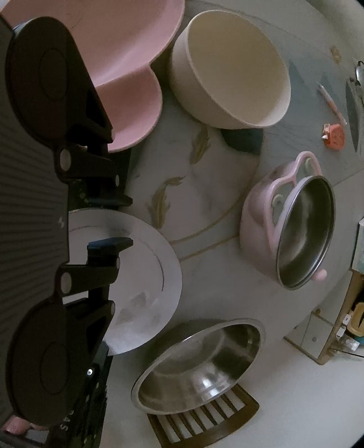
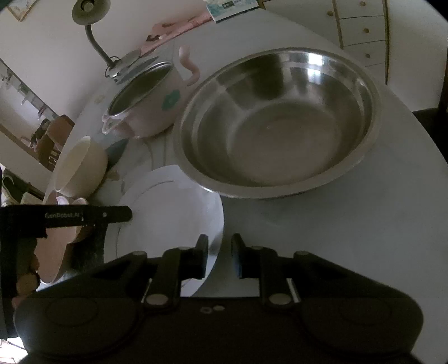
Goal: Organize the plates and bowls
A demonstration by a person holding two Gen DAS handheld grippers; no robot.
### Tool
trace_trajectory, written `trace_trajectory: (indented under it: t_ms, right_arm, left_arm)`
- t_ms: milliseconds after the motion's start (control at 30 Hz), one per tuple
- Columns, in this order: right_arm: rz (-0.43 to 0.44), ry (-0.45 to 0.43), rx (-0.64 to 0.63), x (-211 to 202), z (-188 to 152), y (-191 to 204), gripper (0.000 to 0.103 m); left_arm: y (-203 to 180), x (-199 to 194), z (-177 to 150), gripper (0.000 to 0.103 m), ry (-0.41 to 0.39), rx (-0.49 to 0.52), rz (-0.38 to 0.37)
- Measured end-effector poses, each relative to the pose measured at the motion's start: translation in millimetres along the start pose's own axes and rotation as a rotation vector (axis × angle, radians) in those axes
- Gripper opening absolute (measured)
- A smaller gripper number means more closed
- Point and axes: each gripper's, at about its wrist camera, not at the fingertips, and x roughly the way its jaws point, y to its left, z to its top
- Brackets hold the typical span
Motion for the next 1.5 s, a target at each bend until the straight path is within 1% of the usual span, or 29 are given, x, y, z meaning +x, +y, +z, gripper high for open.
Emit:
trace_trajectory:
  t_ms: [100,133,167,200,300,533,700,867,1067,1267,1500]
  right_arm:
    - [0.022,0.009,0.009,2.1,1.5,-0.8,0.015]
    - [0.021,0.008,0.015,2.4,1.9,-1.1,0.012]
    - [0.012,0.007,0.012,2.4,2.2,-1.1,0.011]
    - [0.011,0.006,0.01,2.0,2.2,-1.2,0.01]
    - [0.007,0.007,0.019,-0.5,1.1,-2.9,0.01]
    - [0.004,0.003,0.012,-12.8,-4.9,-1.3,0.01]
    - [-0.001,0.003,-0.013,-27.7,-8.3,8.6,0.009]
    - [0.014,-0.003,-0.026,-48.2,-14.8,22.7,0.009]
    - [0.035,-0.005,-0.047,-68.9,-30.8,43.1,0.009]
    - [0.058,0.002,-0.081,-84.3,-54.1,67.5,0.009]
    - [0.076,0.023,-0.126,-94.6,-84.2,93.5,0.009]
  left_arm:
    - [-2.8,-1.7,-2.8,0.023,-0.009,0.007,0.011]
    - [-3.8,-2.5,-4.2,0.022,-0.013,0.008,0.015]
    - [-3.7,-3.7,-6.4,0.022,-0.017,0.006,0.014]
    - [-3.7,-4.8,-8.8,0.019,-0.02,0.001,0.015]
    - [-3.8,-7.8,-16.3,0.018,-0.028,-0.018,0.012]
    - [-10.5,-25.1,-35.0,0.017,-0.042,-0.041,0.016]
    - [-15.1,-46.7,-47.6,0.017,-0.042,-0.051,0.03]
    - [-15.4,-76.2,-62.4,0.017,-0.059,-0.067,0.043]
    - [-10.2,-109.6,-87.8,0.017,-0.081,-0.069,0.07]
    - [0.3,-141.6,-121.1,0.017,-0.1,-0.087,0.095]
    - [15.4,-163.6,-161.1,0.017,-0.102,-0.119,0.117]
